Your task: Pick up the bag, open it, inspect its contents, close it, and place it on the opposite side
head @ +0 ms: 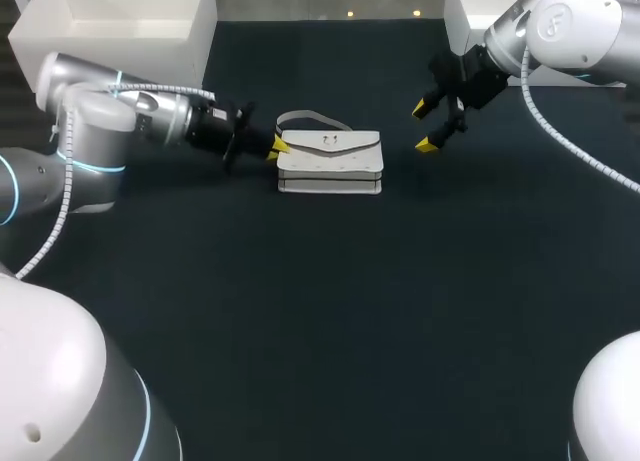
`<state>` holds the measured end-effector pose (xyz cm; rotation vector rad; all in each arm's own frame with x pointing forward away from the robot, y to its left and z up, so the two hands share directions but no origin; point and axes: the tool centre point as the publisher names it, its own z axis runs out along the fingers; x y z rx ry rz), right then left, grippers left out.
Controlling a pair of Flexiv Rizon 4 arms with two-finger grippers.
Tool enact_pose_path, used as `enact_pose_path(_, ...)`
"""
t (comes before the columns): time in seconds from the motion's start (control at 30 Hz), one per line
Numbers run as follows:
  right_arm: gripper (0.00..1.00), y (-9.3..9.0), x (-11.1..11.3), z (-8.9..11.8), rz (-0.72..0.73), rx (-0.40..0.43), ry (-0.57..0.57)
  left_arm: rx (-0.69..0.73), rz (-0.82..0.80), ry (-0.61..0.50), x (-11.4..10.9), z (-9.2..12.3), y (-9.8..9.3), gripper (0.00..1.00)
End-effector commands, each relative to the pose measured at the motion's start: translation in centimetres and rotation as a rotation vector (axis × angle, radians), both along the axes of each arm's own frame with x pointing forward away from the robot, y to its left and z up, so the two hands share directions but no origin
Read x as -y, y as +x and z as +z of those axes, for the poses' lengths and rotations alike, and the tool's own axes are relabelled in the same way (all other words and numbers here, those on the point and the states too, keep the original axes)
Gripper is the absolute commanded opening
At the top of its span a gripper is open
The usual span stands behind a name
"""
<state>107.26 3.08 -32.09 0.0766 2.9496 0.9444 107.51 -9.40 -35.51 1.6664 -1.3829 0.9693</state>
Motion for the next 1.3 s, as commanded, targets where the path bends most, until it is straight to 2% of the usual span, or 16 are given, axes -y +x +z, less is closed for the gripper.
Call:
enact_pose_path(0.03, 1.00, 0.1, 0.0, -0.1, 0.002, -0.001, 0.002, 0.002, -0.004, -0.009, 1.1, -0.4, 1.1, 0.00)
enact_pose_path(0.3, 1.00, 0.1, 0.0, -0.1, 0.002, -0.001, 0.002, -0.008, -0.041, -0.025, 1.7, -0.1, 1.7, 0.00)
enact_pose_path(0.9, 1.00, 0.1, 0.0, -0.1, 0.002, -0.001, 0.002, -0.017, -0.078, -0.023, 1.4, -0.4, 2.5, 0.00)
enact_pose_path(0.93, 1.00, 0.1, 0.0, -0.1, 0.002, -0.001, 0.002, -0.017, -0.078, -0.024, 1.4, -0.4, 2.5, 0.16)
enact_pose_path(0.97, 1.00, 0.1, 0.0, -0.1, 0.002, -0.001, 0.002, -0.016, -0.077, -0.026, 1.3, -0.3, 2.5, 0.38)
enact_pose_path(1.0, 1.00, 0.1, 0.0, -0.1, 0.002, -0.001, 0.002, -0.015, -0.076, -0.028, 1.2, -0.1, 2.4, 0.49)
enact_pose_path(1.03, 1.00, 0.1, 0.0, -0.1, 0.002, -0.001, 0.002, -0.009, -0.077, -0.028, 1.1, 0.0, 2.2, 0.70)
enact_pose_path(1.07, 1.00, 0.1, 0.0, -0.1, 0.002, -0.001, 0.002, -0.005, -0.076, -0.028, 0.9, 0.2, 2.1, 0.96)
enact_pose_path(1.1, 1.00, 0.1, 0.0, -0.1, 0.002, -0.001, 0.002, 0.002, -0.079, -0.028, 0.8, 0.5, 1.9, 1.00)
enact_pose_path(1.3, 1.00, 0.1, 0.0, -0.1, 0.002, -0.001, 0.002, 0.063, -0.074, -0.033, -0.7, 2.4, 0.7, 1.00)
